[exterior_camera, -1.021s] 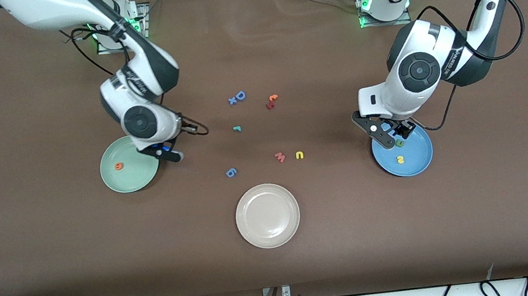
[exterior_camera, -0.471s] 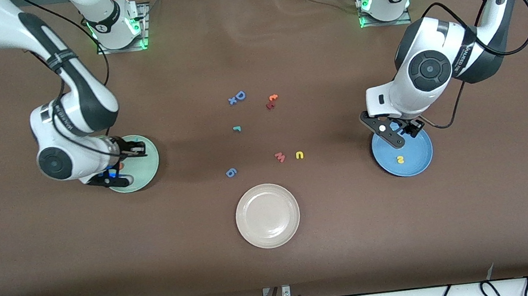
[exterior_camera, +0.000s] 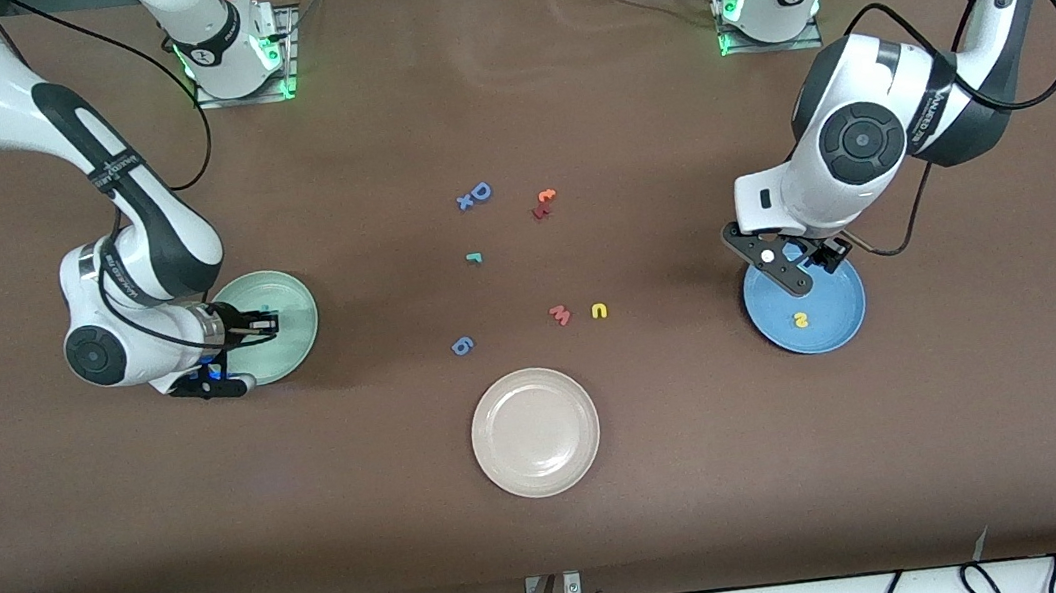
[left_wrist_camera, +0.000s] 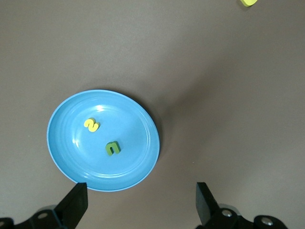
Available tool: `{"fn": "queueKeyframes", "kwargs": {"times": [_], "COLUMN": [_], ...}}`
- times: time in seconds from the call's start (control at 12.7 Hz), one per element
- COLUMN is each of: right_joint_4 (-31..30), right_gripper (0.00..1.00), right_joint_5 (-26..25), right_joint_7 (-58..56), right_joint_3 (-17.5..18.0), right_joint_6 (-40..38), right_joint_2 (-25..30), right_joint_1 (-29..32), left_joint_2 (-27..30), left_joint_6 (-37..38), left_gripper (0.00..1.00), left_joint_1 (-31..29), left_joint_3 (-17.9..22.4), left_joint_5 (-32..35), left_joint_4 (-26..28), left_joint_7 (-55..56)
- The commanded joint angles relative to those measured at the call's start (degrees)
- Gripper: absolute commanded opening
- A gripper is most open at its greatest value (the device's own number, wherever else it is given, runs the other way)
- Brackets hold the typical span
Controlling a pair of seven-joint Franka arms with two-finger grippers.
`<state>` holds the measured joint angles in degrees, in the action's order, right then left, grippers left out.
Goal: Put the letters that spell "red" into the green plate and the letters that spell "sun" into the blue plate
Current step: 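Place the cyan 9 on the mint plate with the right gripper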
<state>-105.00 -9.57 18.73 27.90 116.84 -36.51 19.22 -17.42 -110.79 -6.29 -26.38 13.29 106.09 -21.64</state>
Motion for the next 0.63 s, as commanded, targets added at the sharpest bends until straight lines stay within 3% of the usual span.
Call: {"fn": "queueKeyframes", "kwargs": {"times": [0.0,0.16,0.24,0.31,0.39,0.55], "right_joint_4": [0.23,0.32,0.32,0.41,0.41,0.67], "right_gripper": [0.14,0.27,0.43,0.65,0.78,0.83], "right_joint_5": [-1.33,-2.73,-2.74,-2.74,-2.74,-2.56], "right_joint_7": [-0.88,-0.8,-0.71,-0.71,-0.53,0.26], "right_joint_3": [-0.04,-0.04,-0.04,-0.04,0.05,0.57], "right_joint_6": [0.84,1.19,1.11,1.11,1.02,0.32], "right_joint_2": [-0.58,-0.84,-0.84,-0.84,-0.67,0.21], "right_joint_1": [0.03,0.03,0.03,0.03,0.03,-0.06], "left_joint_2": [0.99,0.73,0.46,-0.15,-2.24,-5.94], "left_joint_6": [1.28,1.28,1.19,0.93,0.84,-0.03], "left_gripper": [1.0,1.0,1.0,1.0,1.0,1.0], "left_joint_1": [-0.48,-0.39,-0.3,-0.22,0.57,3.72], "left_joint_3": [-0.17,-0.25,-0.25,-0.34,-0.34,-0.61], "left_joint_5": [-1.33,-1.34,-1.42,-1.51,-1.51,-0.64], "left_joint_4": [-0.18,-0.09,-0.09,-0.7,-2.36,-4.92], "left_joint_7": [0.02,0.02,0.02,0.02,0.02,2.46]}}
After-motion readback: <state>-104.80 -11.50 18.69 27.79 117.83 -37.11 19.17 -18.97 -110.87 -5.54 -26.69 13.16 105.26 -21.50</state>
